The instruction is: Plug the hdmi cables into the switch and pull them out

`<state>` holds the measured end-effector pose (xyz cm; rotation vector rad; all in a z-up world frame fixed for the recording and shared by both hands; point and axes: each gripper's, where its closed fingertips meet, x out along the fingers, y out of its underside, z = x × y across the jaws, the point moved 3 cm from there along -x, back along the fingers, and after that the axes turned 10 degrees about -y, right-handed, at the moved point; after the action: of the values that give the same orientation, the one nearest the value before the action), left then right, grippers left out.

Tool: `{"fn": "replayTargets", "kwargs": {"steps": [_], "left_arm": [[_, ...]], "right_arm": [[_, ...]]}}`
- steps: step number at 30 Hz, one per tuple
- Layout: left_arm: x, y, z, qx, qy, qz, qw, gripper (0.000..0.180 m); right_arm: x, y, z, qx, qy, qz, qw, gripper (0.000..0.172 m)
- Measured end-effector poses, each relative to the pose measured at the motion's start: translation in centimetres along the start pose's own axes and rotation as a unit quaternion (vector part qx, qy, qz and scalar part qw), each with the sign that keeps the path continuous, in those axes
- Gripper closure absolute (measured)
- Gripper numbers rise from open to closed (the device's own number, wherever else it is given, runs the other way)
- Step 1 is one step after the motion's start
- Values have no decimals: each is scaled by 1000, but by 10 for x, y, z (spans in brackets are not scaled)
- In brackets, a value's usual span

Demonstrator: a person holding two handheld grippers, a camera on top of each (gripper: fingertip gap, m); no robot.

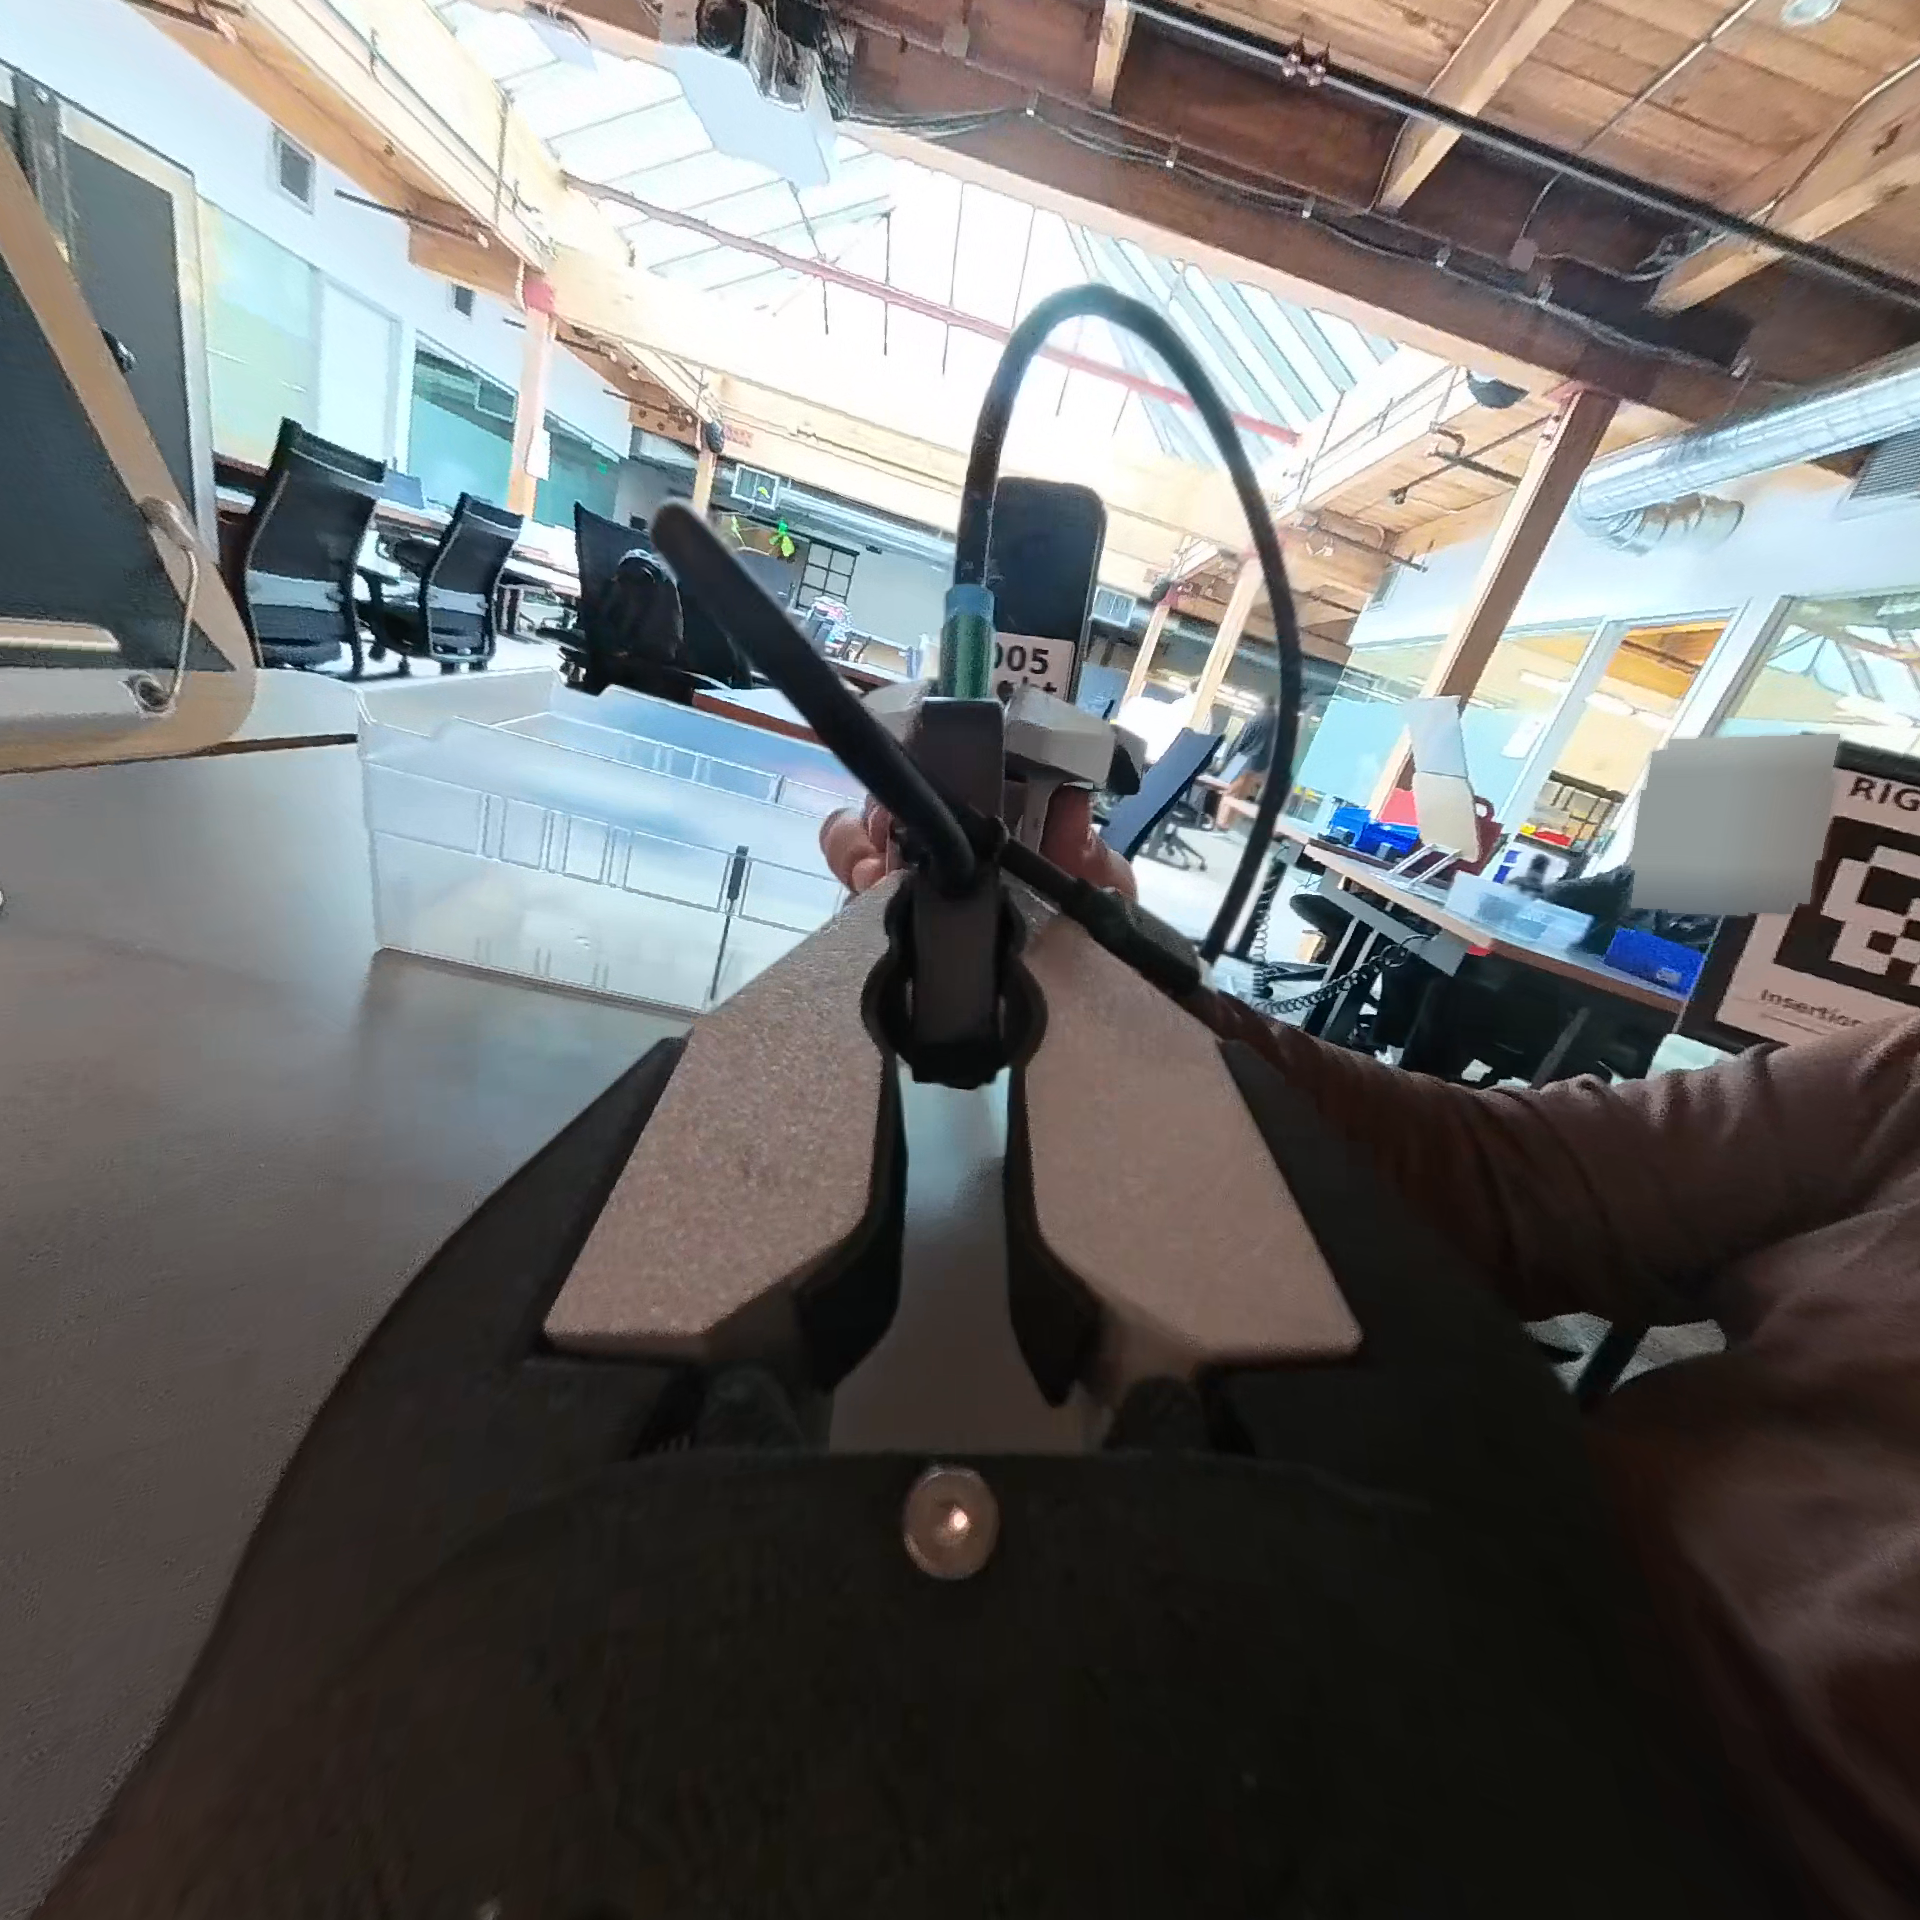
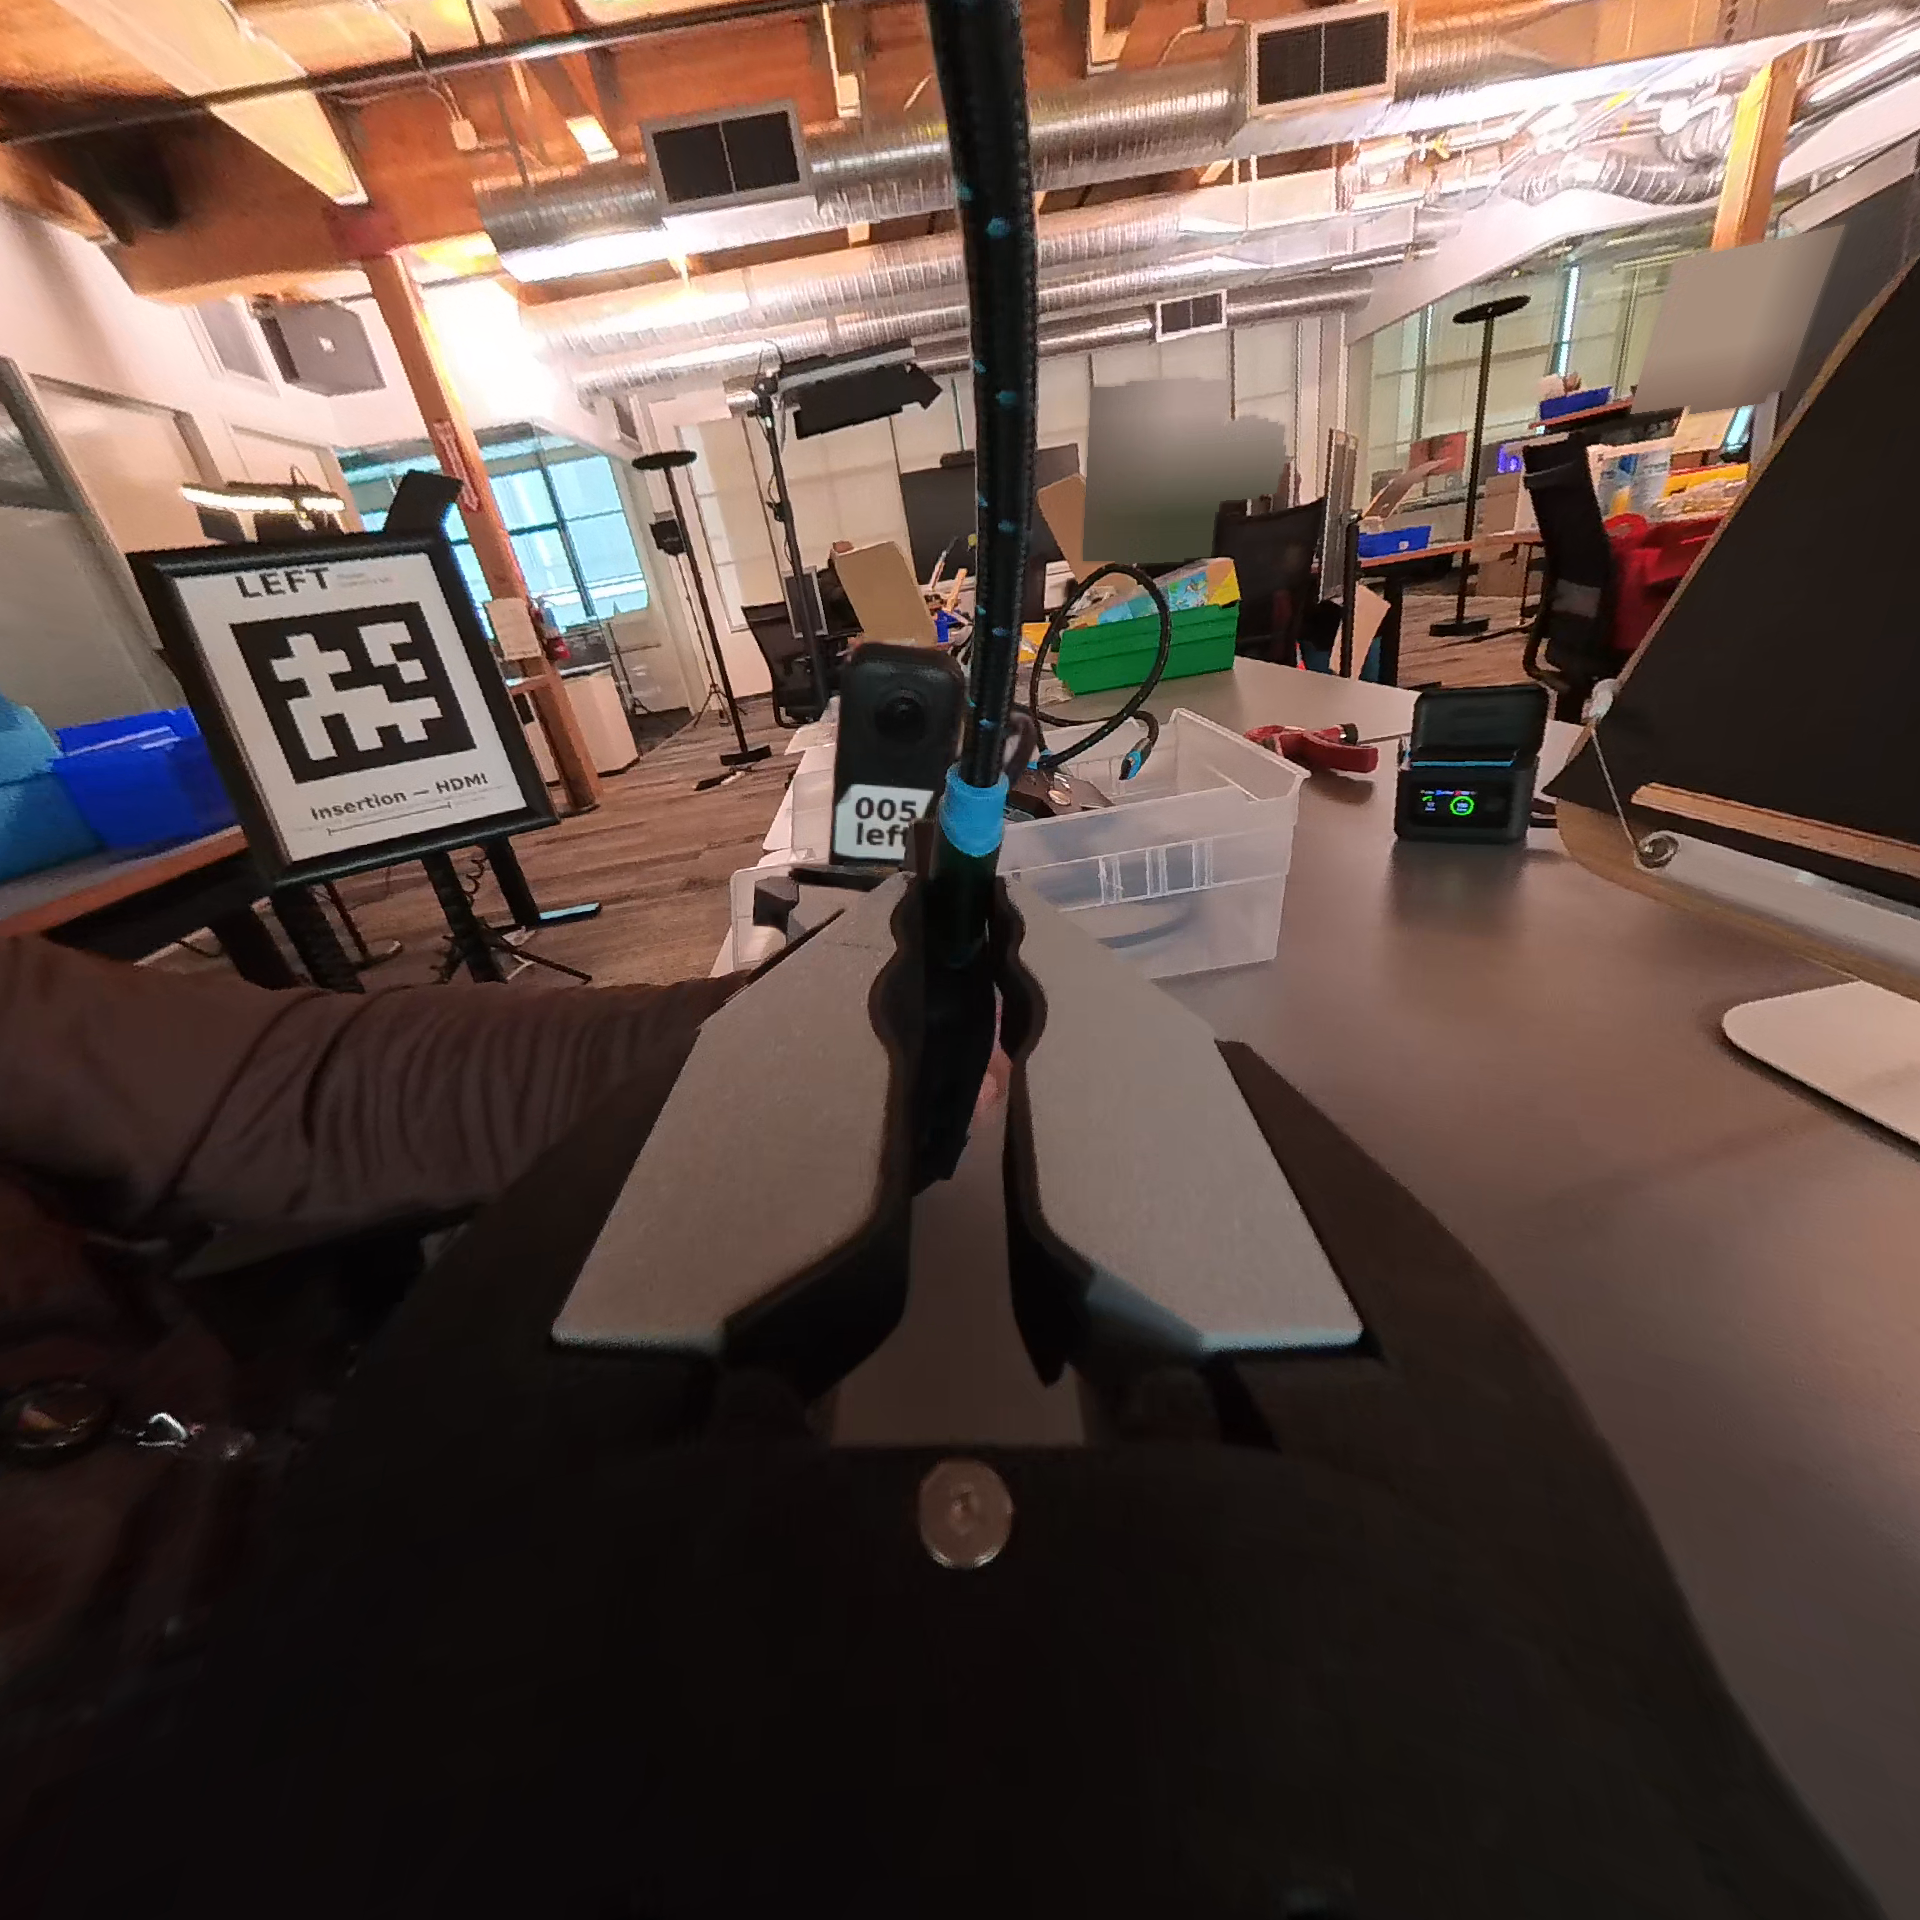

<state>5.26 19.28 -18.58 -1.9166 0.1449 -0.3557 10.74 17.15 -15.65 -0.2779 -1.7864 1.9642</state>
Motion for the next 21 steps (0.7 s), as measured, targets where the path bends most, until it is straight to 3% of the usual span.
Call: {"fn": "replayTargets", "kwargs": {"steps": [9,21], "left_arm": [[9,15,-8,83,-11,45,996,169],[7,7,3,42,-31,24,998,170]], "right_arm": [[10,4,9,26,-44,1,999,164],[0,-1,-2,2,5,-4,1000,168]]}}
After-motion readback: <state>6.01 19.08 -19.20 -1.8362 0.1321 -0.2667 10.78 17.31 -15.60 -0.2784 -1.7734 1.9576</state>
